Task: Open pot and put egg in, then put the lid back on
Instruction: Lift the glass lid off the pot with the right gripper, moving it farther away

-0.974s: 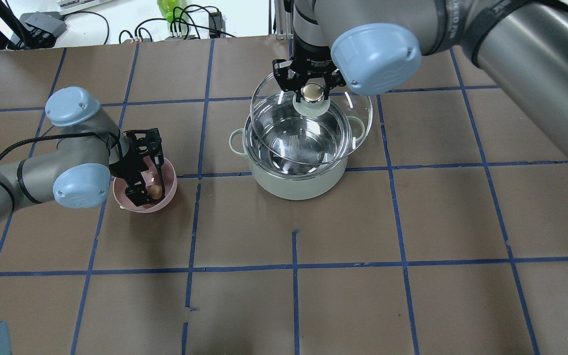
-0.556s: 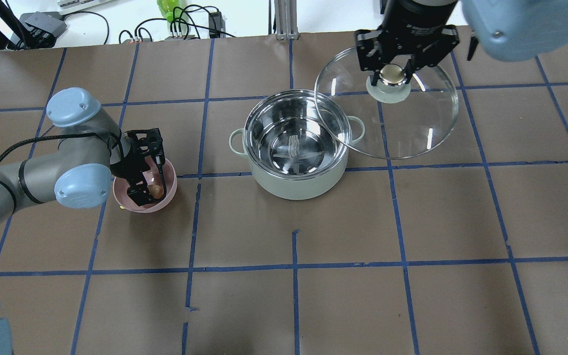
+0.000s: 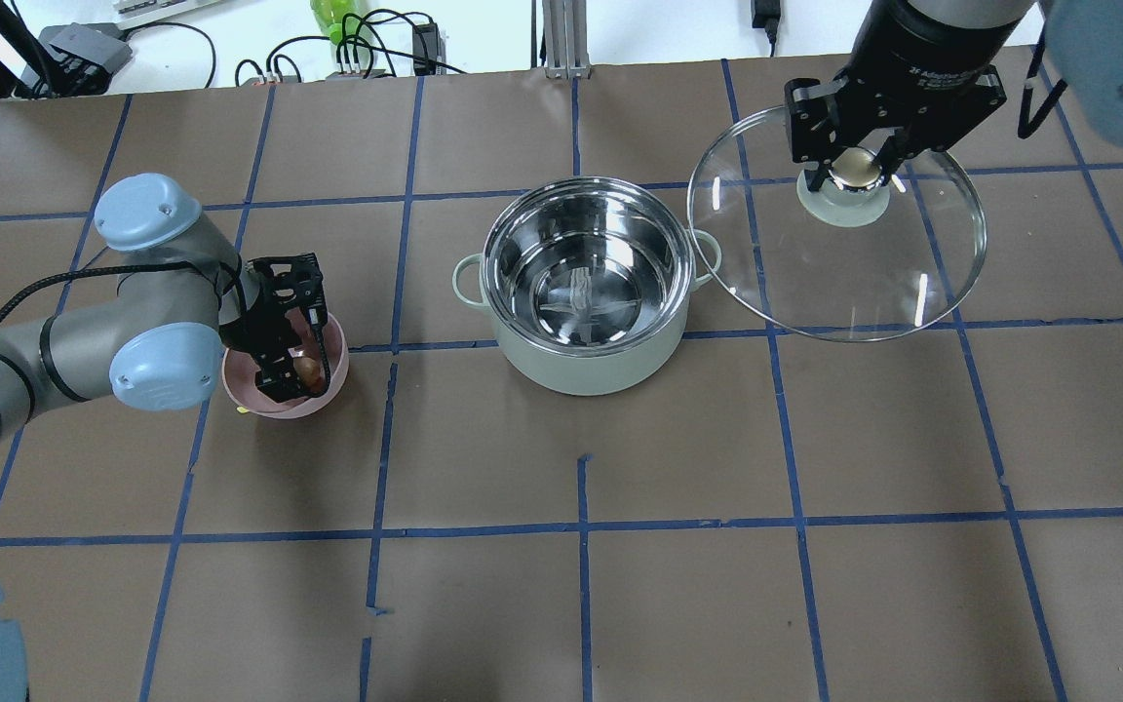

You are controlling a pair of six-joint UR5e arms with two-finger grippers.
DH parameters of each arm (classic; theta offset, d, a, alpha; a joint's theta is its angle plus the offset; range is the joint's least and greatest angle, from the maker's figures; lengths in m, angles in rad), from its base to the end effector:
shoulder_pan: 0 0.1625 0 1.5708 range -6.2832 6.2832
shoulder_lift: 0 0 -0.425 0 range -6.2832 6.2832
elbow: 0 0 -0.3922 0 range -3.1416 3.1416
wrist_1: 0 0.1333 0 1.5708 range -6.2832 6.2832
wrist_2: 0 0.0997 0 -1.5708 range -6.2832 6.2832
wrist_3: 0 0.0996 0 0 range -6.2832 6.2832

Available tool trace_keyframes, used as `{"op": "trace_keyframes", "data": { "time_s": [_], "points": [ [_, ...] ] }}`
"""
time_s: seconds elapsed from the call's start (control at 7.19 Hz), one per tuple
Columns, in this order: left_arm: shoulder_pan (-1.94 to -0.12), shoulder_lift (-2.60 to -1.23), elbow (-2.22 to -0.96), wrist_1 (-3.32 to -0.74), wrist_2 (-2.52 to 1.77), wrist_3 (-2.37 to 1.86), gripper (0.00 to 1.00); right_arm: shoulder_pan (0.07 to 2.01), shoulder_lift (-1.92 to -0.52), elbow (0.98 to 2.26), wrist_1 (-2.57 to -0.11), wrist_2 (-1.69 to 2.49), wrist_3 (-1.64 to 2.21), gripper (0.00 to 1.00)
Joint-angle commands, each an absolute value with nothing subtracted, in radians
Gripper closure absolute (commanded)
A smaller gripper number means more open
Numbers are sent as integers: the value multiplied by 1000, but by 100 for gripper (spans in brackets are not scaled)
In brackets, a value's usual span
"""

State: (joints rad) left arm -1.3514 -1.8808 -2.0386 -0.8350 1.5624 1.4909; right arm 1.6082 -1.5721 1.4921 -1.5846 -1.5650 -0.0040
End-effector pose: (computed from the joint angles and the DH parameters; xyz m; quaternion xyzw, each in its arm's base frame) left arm -0.0211 -0.5216 0.1883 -0.5936 -0.8045 -0.0106 0.0186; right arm 0.1524 -0.4936 0.5290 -0.0208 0.9987 -0.0468 0.0037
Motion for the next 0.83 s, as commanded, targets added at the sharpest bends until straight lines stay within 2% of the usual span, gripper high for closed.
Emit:
{"op": "trace_keyframes", "data": {
  "time_s": [0.0, 0.42, 0.7],
  "points": [
    [-1351, -1890, -2031, -833, 1563, 1491, 47, 1608, -1578, 1494, -1566, -1565, -29, 100],
    [-1351, -1891, -2034, -828, 1562, 1489, 80, 1608, -1580, 1496, -1563, -1563, -38, 100],
    [-1351, -1890, -2029, -827, 1563, 1489, 85, 1608, -1580, 1496, -1563, -1563, -38, 100]
  ]
}}
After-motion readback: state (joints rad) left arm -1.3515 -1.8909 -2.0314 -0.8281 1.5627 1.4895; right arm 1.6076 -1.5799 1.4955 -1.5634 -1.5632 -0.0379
